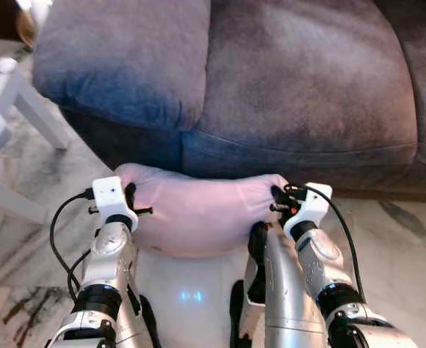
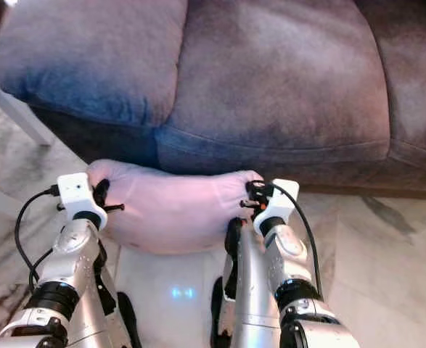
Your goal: Move the pillow to the sofa from floor
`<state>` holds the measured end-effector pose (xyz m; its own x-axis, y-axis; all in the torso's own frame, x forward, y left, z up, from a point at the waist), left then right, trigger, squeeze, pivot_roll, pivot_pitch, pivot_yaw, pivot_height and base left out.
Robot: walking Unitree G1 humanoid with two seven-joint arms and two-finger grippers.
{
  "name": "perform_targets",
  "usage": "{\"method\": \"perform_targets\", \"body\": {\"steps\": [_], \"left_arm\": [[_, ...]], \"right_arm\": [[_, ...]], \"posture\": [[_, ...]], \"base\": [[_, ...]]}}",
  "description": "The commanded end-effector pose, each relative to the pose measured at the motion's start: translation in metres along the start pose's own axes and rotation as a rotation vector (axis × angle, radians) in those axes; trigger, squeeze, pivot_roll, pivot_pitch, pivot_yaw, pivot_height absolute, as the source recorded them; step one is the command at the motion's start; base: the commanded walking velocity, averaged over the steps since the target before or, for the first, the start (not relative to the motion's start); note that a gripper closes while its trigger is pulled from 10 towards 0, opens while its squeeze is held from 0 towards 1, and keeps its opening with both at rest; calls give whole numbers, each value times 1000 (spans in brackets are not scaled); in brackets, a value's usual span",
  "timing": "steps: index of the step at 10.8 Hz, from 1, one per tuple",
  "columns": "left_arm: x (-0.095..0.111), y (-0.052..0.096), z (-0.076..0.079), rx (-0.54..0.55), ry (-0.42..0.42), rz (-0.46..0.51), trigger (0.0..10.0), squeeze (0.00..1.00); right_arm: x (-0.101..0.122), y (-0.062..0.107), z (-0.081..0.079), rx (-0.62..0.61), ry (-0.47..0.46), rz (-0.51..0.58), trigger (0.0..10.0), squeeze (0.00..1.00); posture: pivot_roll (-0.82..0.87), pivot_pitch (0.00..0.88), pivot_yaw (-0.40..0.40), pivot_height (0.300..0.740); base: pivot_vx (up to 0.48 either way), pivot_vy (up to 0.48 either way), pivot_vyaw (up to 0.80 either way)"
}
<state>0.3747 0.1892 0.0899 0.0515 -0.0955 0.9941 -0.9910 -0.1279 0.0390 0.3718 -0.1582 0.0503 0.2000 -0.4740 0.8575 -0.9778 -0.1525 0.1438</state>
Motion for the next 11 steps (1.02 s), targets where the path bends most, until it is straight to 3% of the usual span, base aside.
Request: {"method": "perform_targets", "body": {"steps": [1, 3, 6, 8, 11], "left_arm": [[7, 1, -12, 37, -27, 51, 10000, 0], [15, 4, -14, 35, -96, 126, 10000, 0], [17, 13, -15, 45, -115, 168, 10000, 0], [-16, 18, -17, 33, -136, 57, 10000, 0], [-9, 14, -27, 63, -130, 75, 10000, 0]], "right_arm": [[24, 5, 15, -54, 5, 120, 10000, 0], [33, 7, 12, -65, 66, 186, 10000, 0], [36, 11, 1, -28, 134, 222, 10000, 0], [14, 15, 14, -83, 118, 147, 10000, 0], [16, 16, 15, -91, 135, 155, 10000, 0]], "posture": [[70, 174, -73, 445], [69, 133, -69, 445], [74, 105, -66, 445], [77, 80, -62, 445], [76, 68, -58, 445]], "base": [[0, 0, 0], [0, 0, 0], [0, 0, 0], [0, 0, 0], [0, 0, 0]]}}
Point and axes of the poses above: a point about 5 cm out from each wrist's last joint towards the gripper, its own y axis pointing back from the gripper into the wrist, its own x axis along the axis of the wrist's last joint, z = x × y, the point moved 4 cm from there along -y, pointing out of the wrist towards the gripper, and after that the axes turned 11 degrees about -y, right-handed, at the moved point
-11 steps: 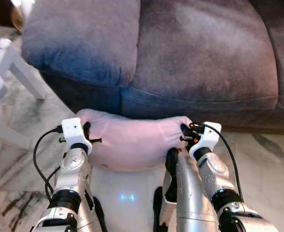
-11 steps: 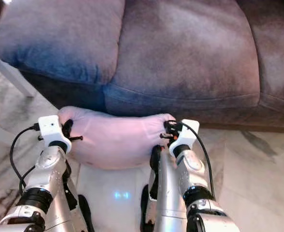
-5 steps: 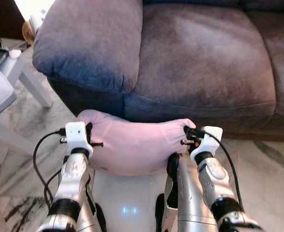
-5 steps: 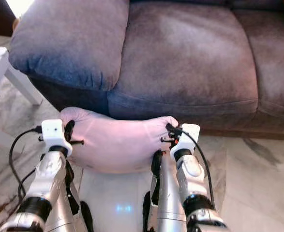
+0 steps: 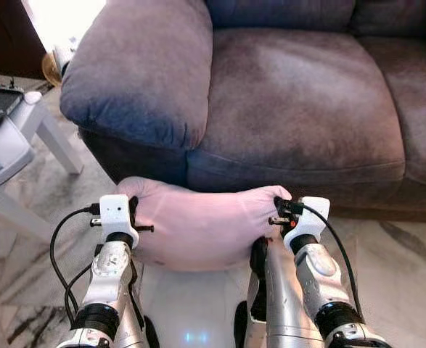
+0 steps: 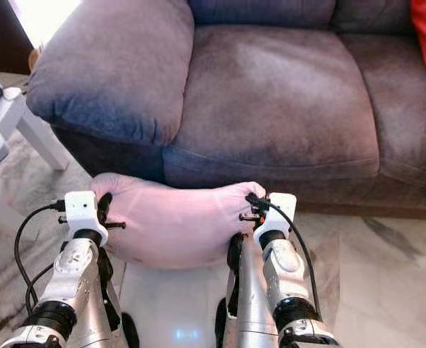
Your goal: Move the pillow to the sofa from floor
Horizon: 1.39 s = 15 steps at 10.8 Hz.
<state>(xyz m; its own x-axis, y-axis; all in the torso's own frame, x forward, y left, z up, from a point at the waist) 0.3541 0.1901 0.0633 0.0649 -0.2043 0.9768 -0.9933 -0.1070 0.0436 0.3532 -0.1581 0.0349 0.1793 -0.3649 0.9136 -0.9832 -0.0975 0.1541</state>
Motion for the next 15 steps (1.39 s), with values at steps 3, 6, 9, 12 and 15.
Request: {"method": "perform_targets", "body": {"steps": [3, 6, 9, 12, 15], "left_arm": [[21, -5, -21, 77, -14, 90, 10000, 0], [18, -4, -15, 64, -14, 88, 10000, 0], [17, -3, -21, 80, -12, 87, 10000, 0], [17, -3, -20, 80, -11, 85, 10000, 0], [17, -4, -18, 82, -7, 83, 10000, 0]], "right_arm": [[32, -1, 10, -43, 22, 137, 10000, 0], [32, -1, 11, -46, 22, 137, 10000, 0], [32, -1, 11, -50, 26, 136, 10000, 0], [31, -1, 11, -54, 24, 135, 10000, 0], [32, -1, 12, -55, 29, 134, 10000, 0]], "posture": [[74, 60, -57, 445], [74, 76, -63, 445], [79, 96, -66, 458], [77, 105, -65, 496], [76, 110, -69, 548]], "base": [[0, 0, 0], [0, 0, 0], [0, 0, 0], [0, 0, 0], [0, 0, 0]]}}
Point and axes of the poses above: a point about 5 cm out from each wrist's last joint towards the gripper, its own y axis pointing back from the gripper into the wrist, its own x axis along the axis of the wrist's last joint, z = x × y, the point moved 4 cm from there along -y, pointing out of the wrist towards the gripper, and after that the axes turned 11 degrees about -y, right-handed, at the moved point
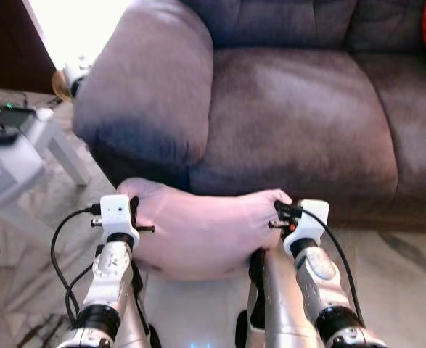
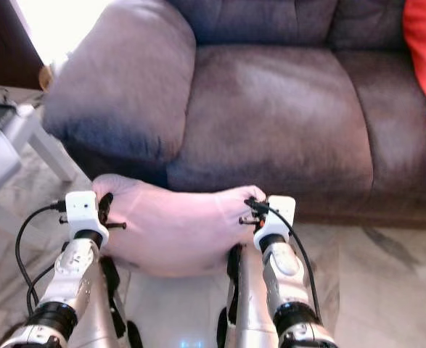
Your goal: Move the pillow to the sofa from floor
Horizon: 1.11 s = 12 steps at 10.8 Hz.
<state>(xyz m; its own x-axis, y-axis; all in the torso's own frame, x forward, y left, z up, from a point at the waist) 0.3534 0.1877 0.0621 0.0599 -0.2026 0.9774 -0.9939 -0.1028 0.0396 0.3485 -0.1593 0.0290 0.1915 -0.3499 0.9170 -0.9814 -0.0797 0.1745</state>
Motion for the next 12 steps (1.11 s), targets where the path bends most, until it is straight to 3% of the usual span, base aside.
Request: {"method": "perform_targets", "body": {"steps": [1, 10, 12], "left_arm": [[18, -5, -20, 84, -9, 77, 10000, 0], [7, 0, -22, 86, -13, 50, 10000, 0], [7, 0, -22, 86, -15, 50, 10000, 0]], "right_arm": [[37, -5, 9, -31, 14, 144, 10000, 0], [28, 0, 11, -37, 18, 123, 10000, 0], [30, 0, 11, -37, 19, 126, 10000, 0]], "posture": [[76, 110, -71, 567], [79, 107, -71, 739], [79, 108, -71, 740]], "base": [[0, 0, 0], [0, 0, 0], [0, 0, 0]]}}
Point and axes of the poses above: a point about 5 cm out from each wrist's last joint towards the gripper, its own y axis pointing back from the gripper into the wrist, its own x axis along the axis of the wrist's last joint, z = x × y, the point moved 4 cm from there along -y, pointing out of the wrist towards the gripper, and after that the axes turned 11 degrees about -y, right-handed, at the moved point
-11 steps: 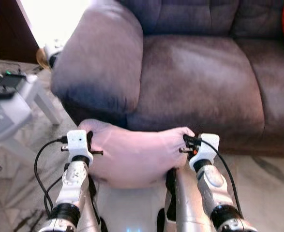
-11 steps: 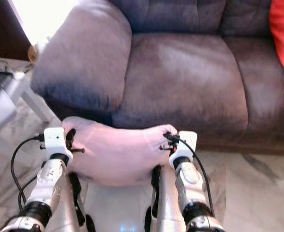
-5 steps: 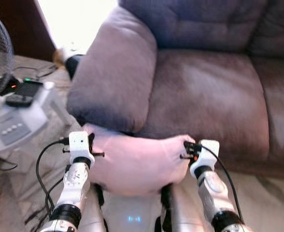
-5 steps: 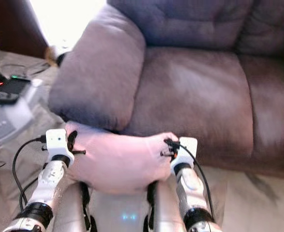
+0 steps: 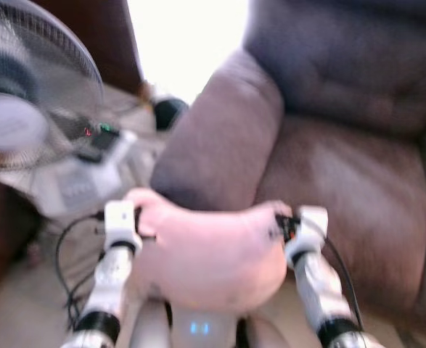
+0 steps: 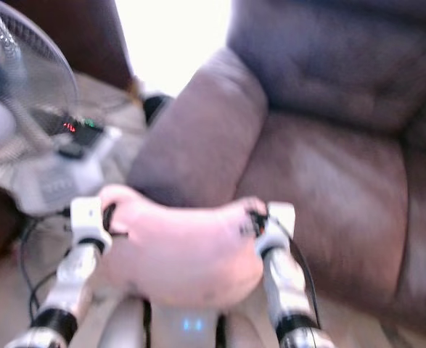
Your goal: Move the pillow to the sofa from floor
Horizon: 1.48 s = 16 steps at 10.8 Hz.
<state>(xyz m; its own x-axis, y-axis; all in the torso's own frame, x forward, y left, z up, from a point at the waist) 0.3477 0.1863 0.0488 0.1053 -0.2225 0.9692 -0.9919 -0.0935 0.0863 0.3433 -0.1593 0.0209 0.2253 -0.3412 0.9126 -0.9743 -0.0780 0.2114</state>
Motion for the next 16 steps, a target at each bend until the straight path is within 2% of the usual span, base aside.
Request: {"method": "perform_targets", "body": {"steps": [1, 11, 14, 16], "left_arm": [[20, -4, -27, 106, 12, 94, 10000, 0], [19, -4, -30, 105, 17, 94, 10000, 0], [11, -1, -29, 103, 19, 67, 10000, 0], [-2, 0, -31, 106, 43, 16, 10000, 0]], "right_arm": [[39, -2, 9, -24, 11, 163, 10000, 0], [47, -3, 10, -12, 4, 192, 10000, 0], [40, -3, 13, -24, -1, 168, 10000, 0], [27, -2, 18, -52, -5, 110, 10000, 0]], "posture": [[79, 109, -71, 740], [82, 106, -70, 740], [89, 99, -69, 740], [91, 81, -68, 740]], "base": [[0, 0, 0], [0, 0, 0], [0, 0, 0], [0, 0, 0]]}}
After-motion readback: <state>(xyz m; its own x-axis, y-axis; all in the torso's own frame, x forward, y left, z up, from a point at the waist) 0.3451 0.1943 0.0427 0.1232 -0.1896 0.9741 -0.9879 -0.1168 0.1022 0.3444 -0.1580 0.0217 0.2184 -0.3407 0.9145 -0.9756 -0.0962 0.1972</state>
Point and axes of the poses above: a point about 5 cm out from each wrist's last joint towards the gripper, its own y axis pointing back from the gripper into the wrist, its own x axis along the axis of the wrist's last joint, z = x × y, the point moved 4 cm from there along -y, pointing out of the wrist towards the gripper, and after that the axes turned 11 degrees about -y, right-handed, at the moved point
